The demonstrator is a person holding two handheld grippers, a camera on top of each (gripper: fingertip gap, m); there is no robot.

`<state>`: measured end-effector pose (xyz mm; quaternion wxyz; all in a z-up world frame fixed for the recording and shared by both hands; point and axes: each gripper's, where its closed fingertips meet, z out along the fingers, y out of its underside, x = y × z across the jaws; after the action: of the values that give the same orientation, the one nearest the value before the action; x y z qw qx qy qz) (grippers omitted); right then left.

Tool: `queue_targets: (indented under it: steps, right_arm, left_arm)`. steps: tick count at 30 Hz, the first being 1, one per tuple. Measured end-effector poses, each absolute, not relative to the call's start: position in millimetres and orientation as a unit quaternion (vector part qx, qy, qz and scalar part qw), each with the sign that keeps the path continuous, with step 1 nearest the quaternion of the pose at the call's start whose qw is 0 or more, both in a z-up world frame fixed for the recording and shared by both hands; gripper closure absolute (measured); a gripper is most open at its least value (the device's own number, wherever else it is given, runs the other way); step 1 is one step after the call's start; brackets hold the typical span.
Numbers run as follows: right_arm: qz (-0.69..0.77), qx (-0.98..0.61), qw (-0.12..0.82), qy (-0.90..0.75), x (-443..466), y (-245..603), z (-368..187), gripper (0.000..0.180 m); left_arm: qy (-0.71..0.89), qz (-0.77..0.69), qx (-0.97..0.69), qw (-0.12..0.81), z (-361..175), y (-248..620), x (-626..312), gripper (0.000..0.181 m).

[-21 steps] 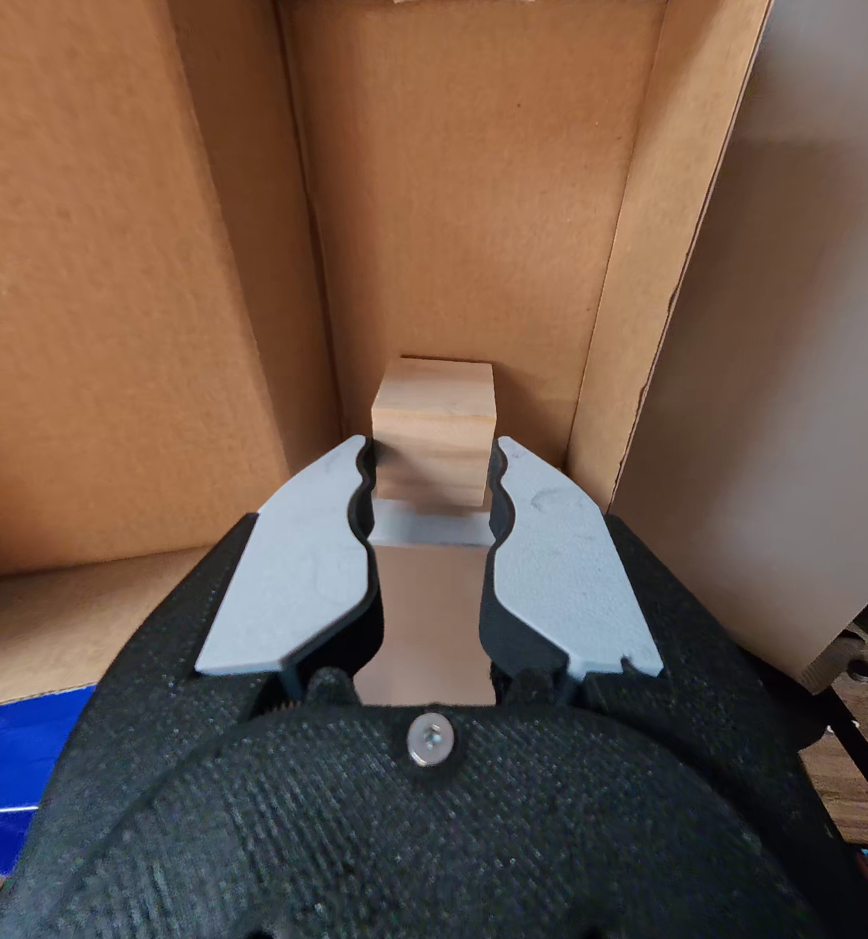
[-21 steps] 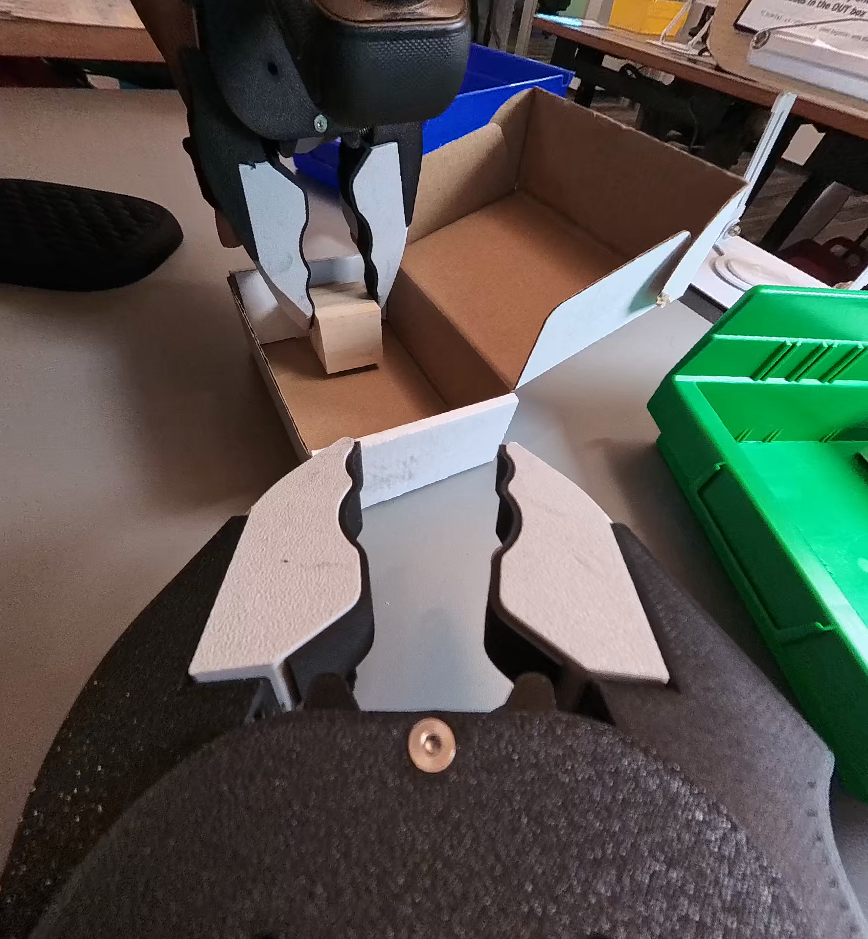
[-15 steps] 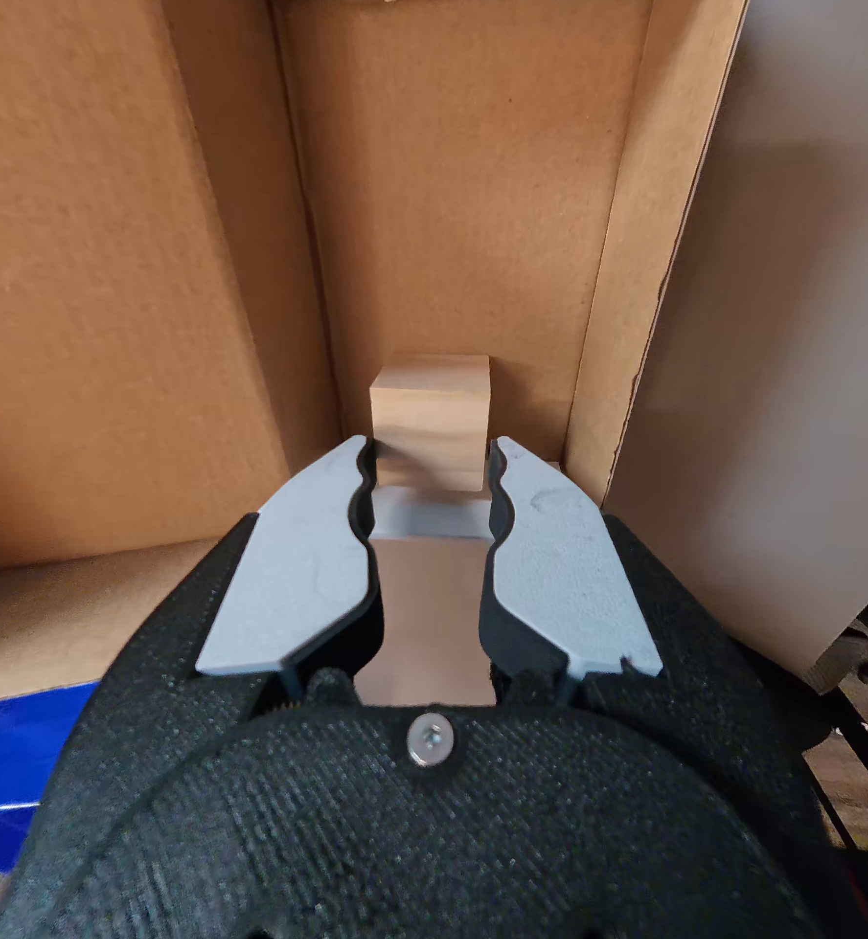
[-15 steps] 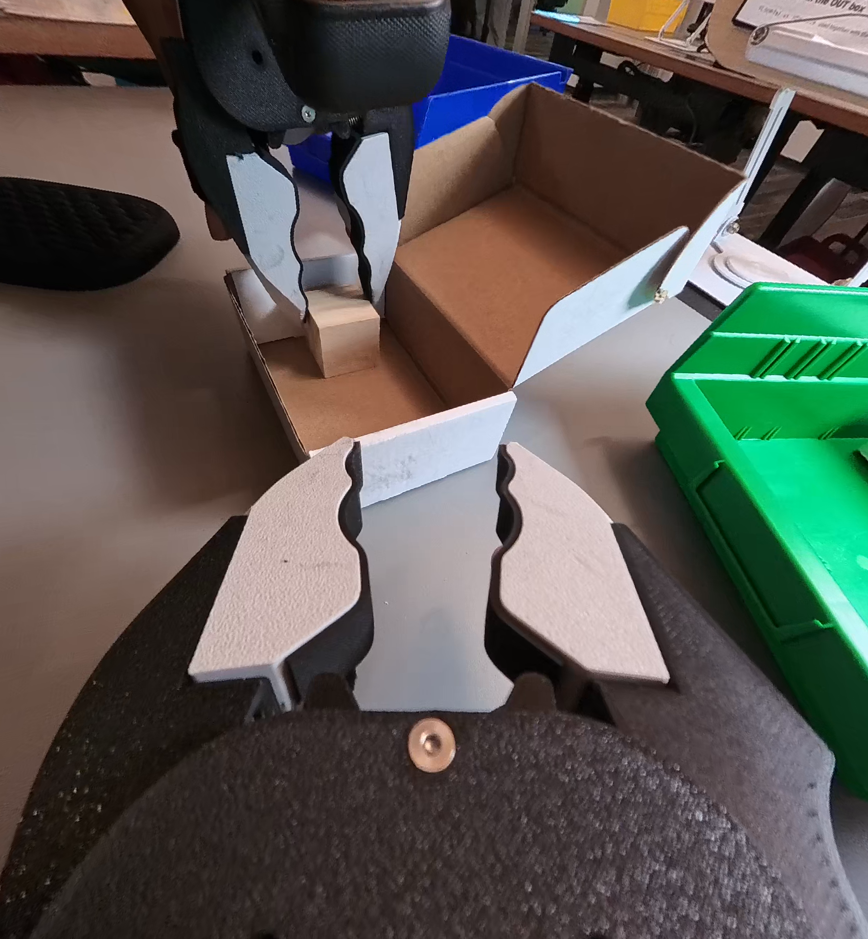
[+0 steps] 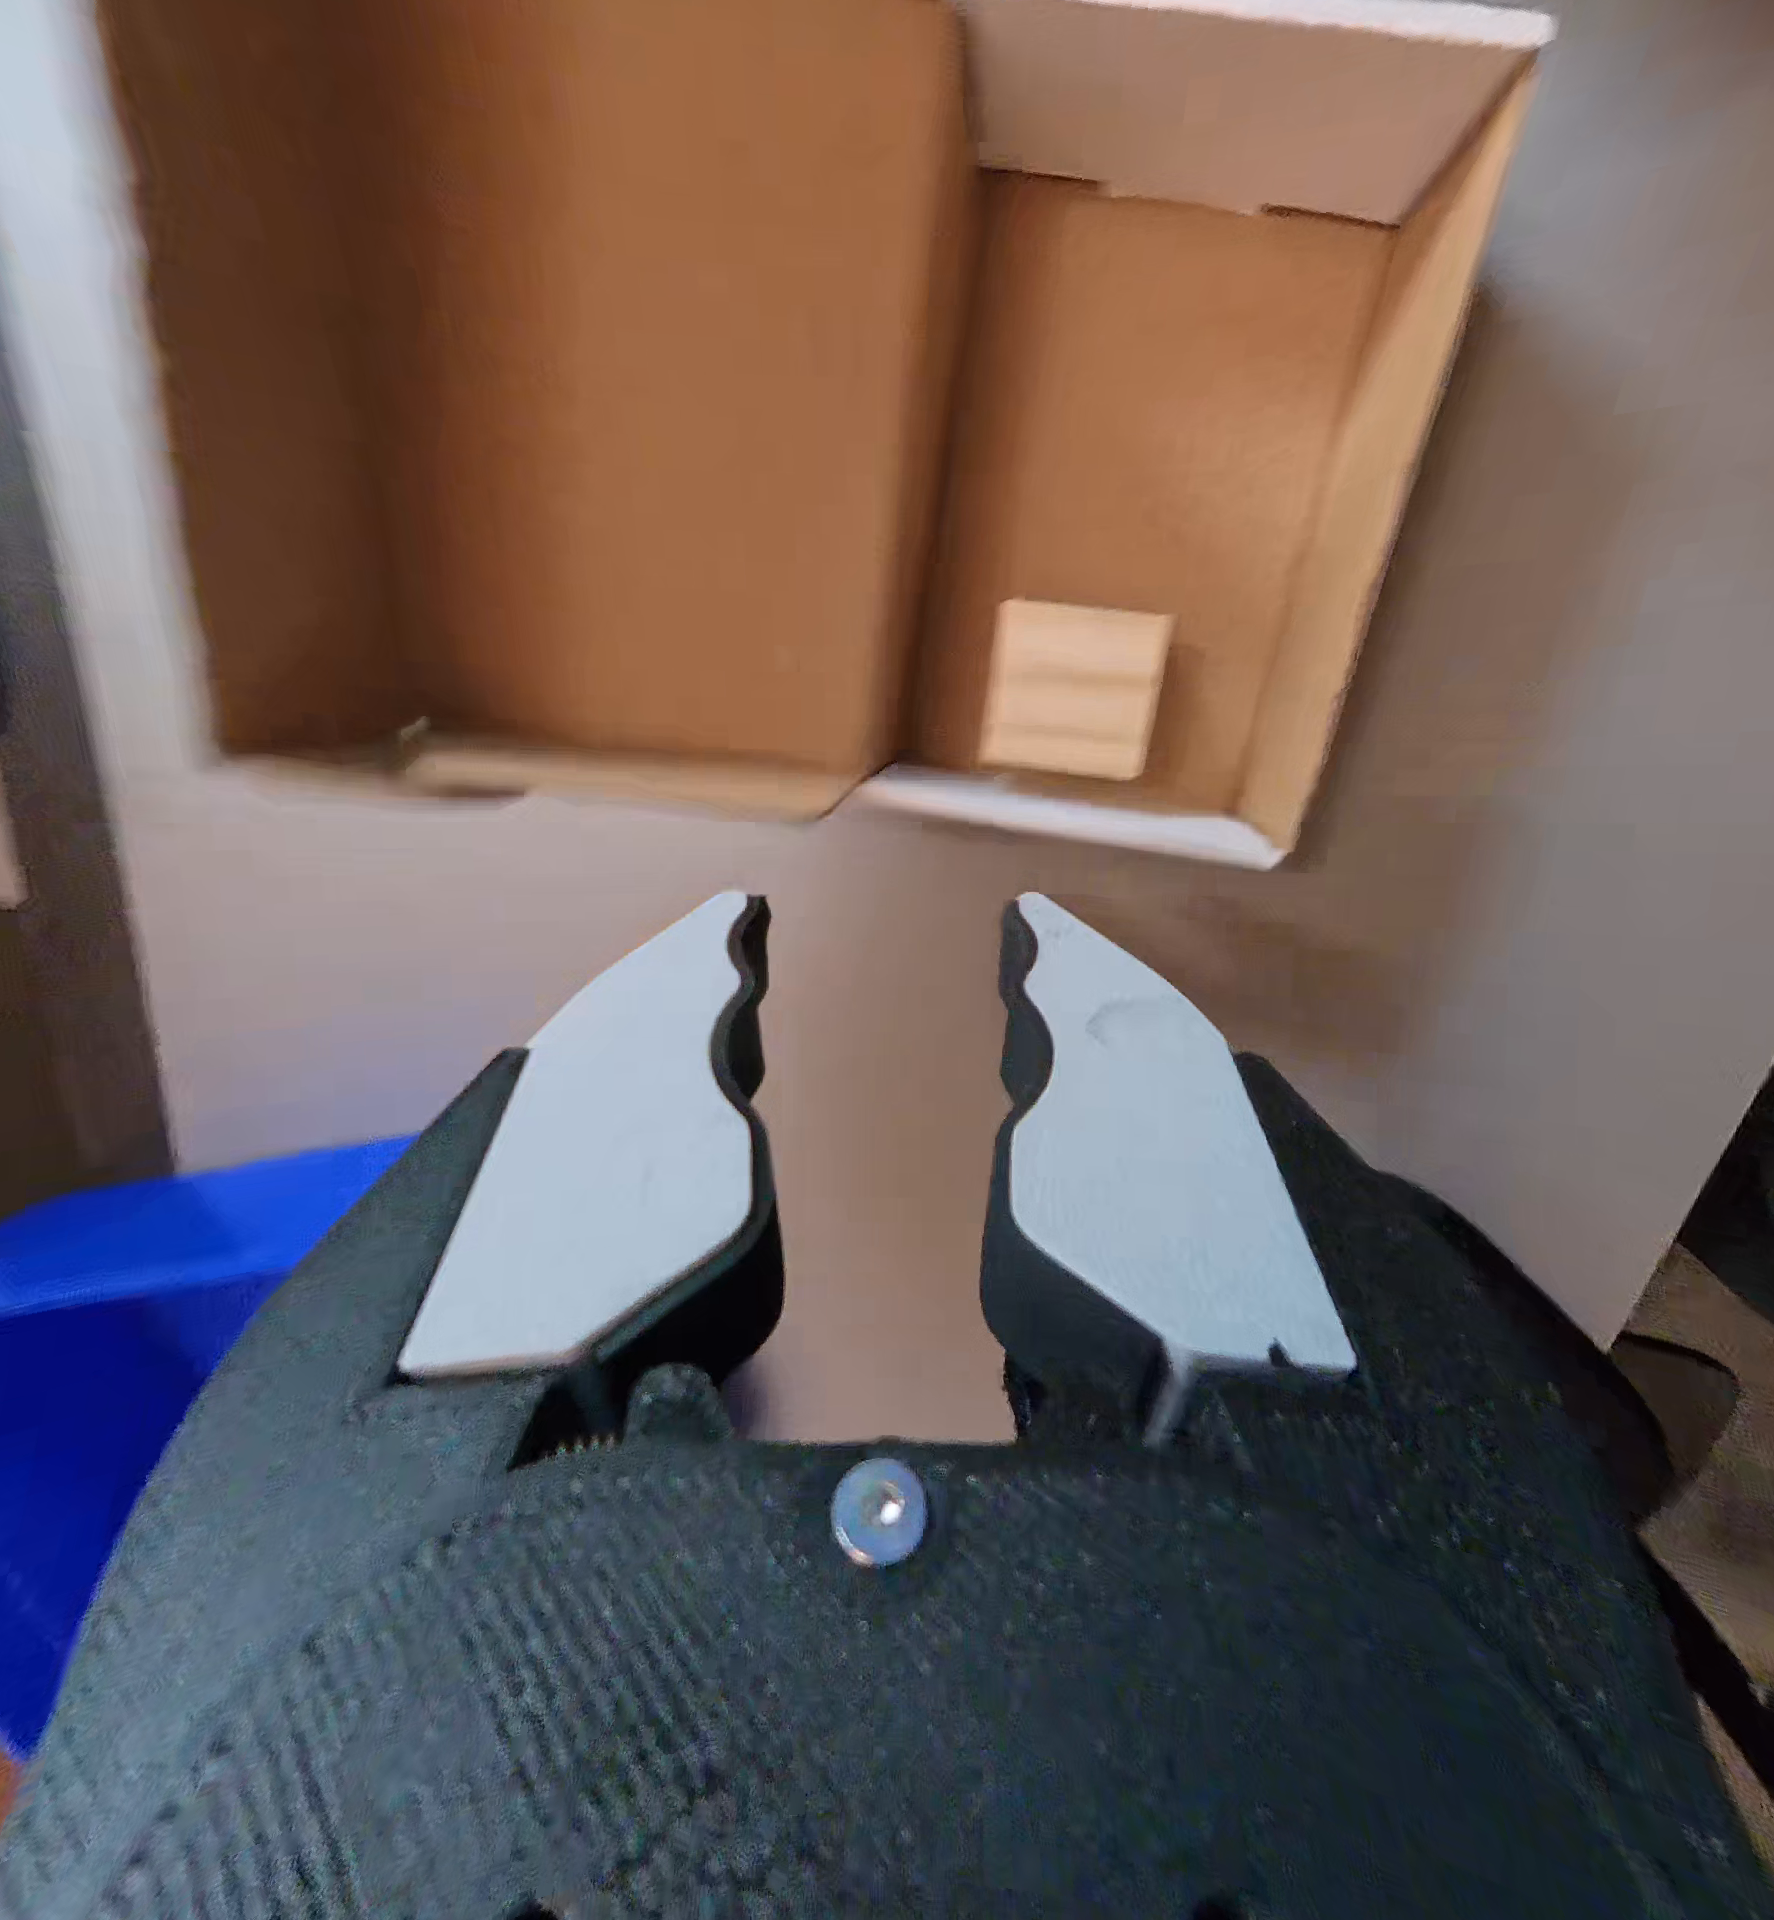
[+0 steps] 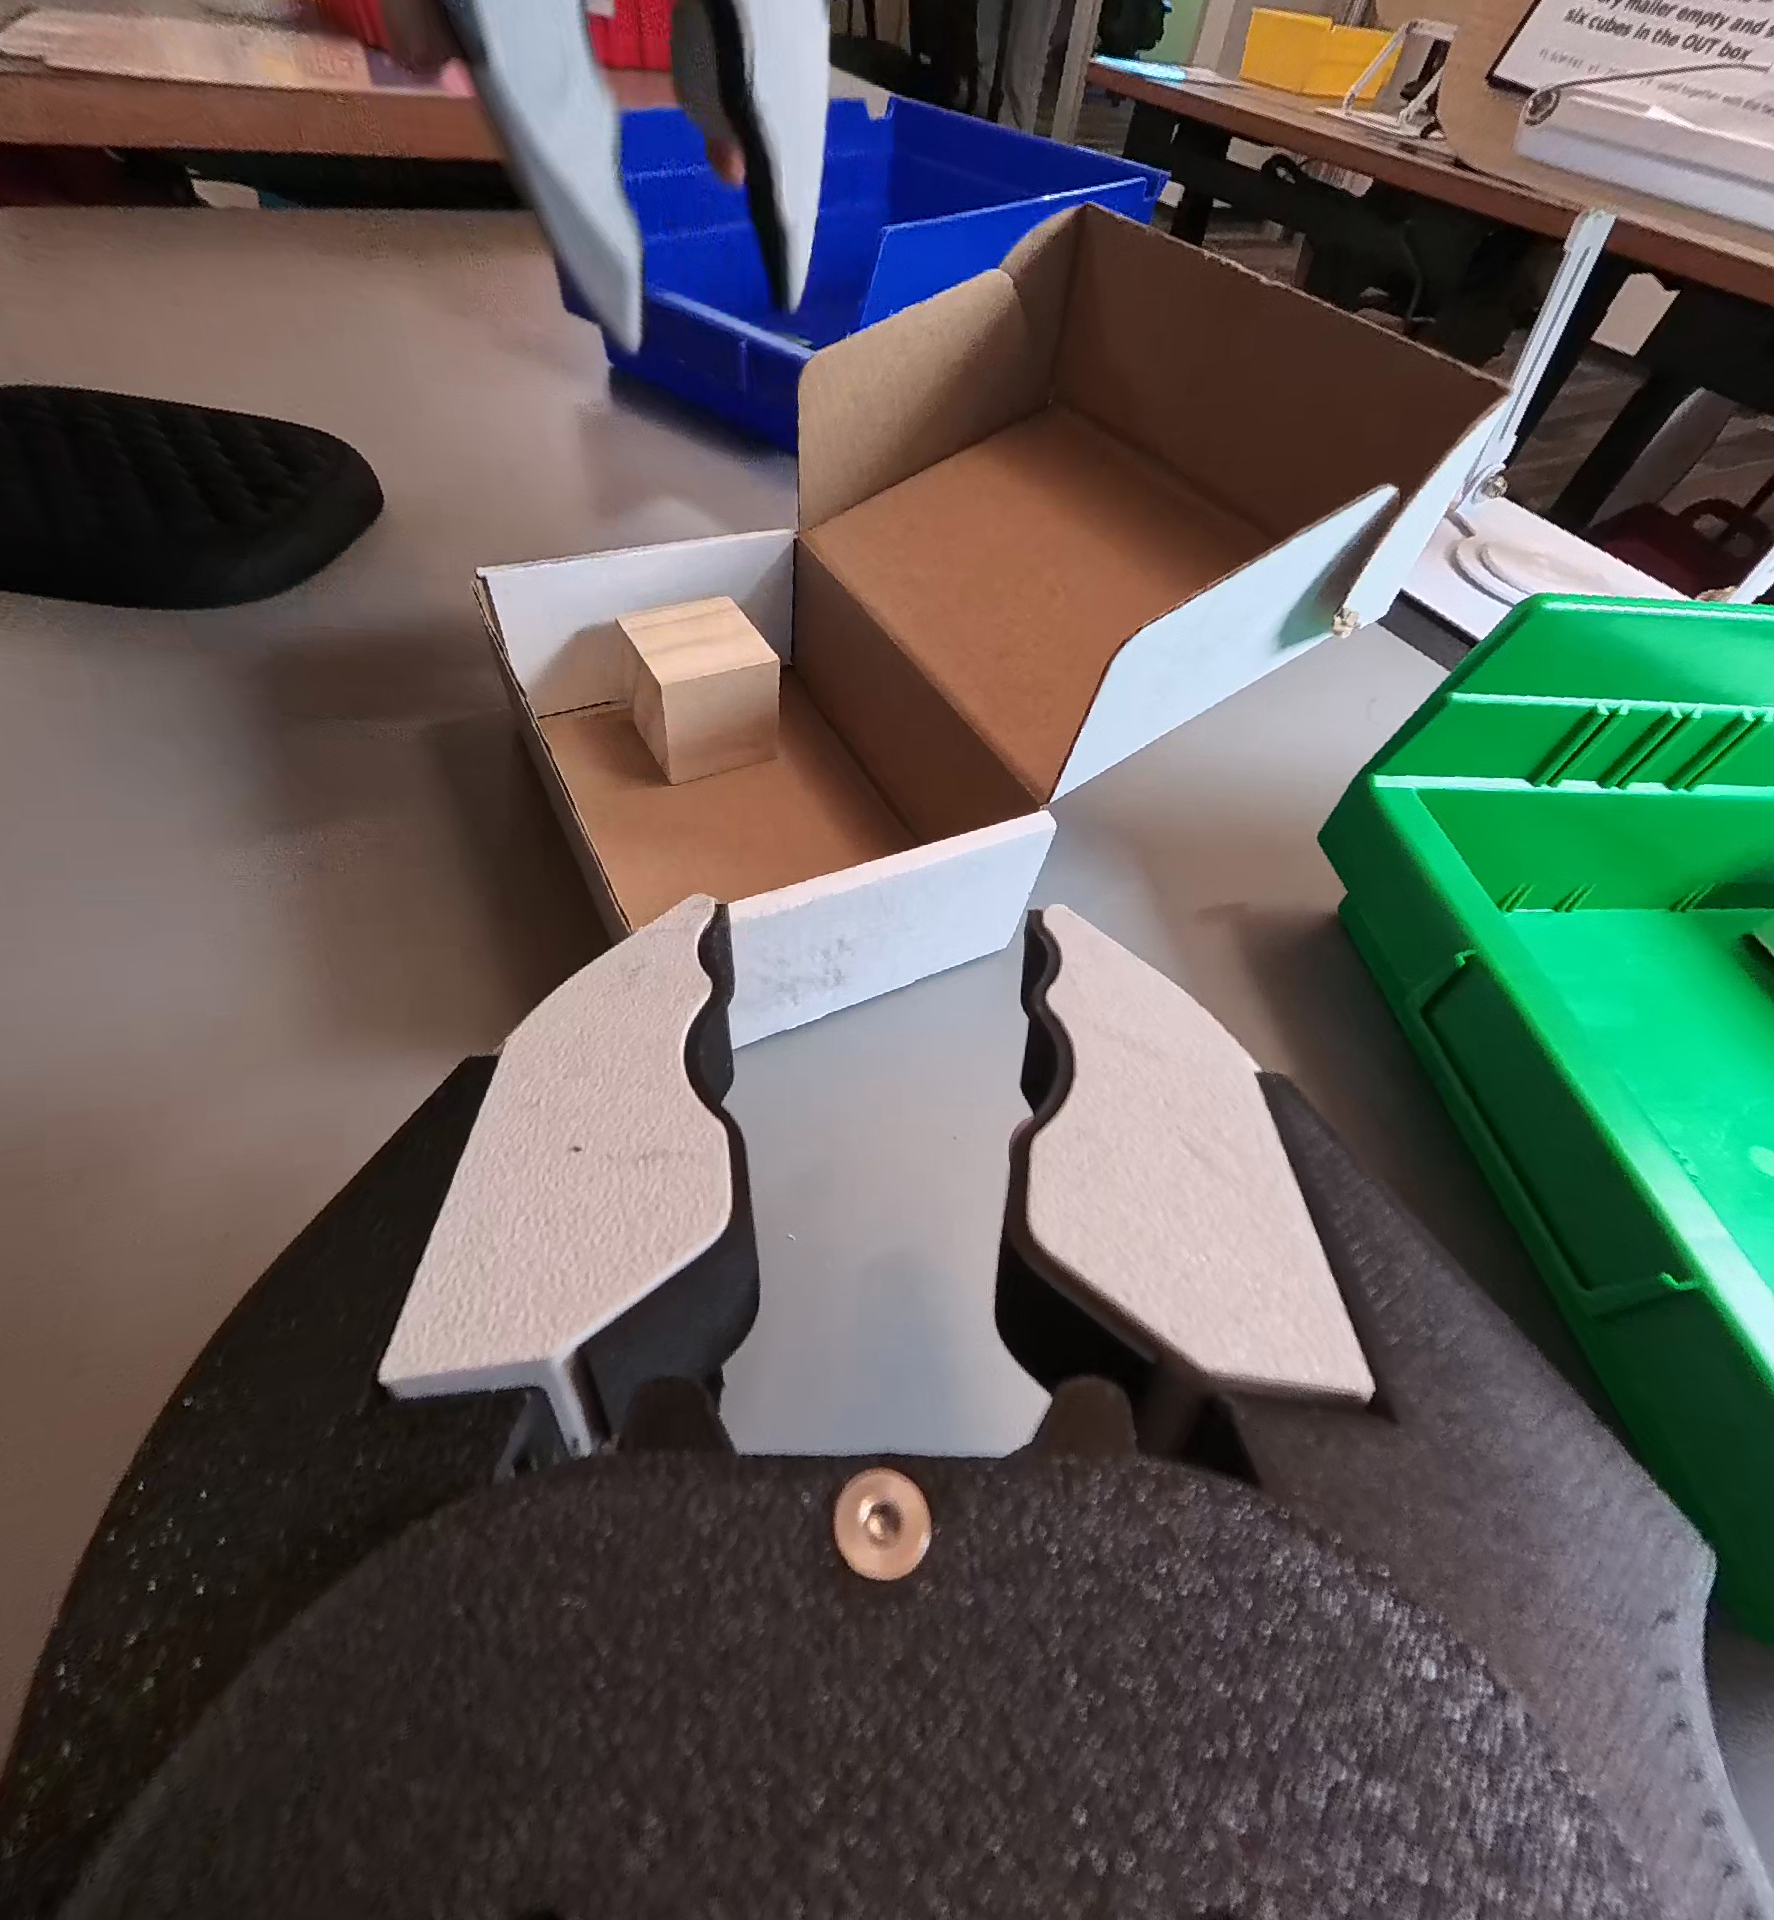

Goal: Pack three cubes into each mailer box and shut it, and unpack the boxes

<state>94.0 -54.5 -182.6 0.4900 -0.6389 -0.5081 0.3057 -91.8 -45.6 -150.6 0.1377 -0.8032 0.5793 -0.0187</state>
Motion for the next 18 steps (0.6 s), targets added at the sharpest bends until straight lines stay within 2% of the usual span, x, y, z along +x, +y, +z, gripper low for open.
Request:
queue_targets:
  steps: [3, 6, 12, 18]
  right_arm:
    - [0.306, -0.639, 0.490, -0.508, 94, -54, -182, 0.126]
    - [0.306, -0.639, 0.489, -0.509, 94, -55, -183, 0.126]
    - [0.307, -0.632, 0.491, -0.514, 93, -57, -182, 0.126]
    - [0.314, -0.629, 0.490, -0.515, 93, -58, -182, 0.125]
  left_arm:
    - [0.520, 0.000, -0.833, 0.189, -121, -13, -139, 0.138]
    - [0.455, 0.007, -0.866, 0.205, -115, 14, -196, 0.140]
    - [0.376, 0.022, -0.914, 0.150, -168, 36, -300, 0.144]
    - [0.356, 0.012, -0.929, 0.098, -213, 36, -341, 0.140]
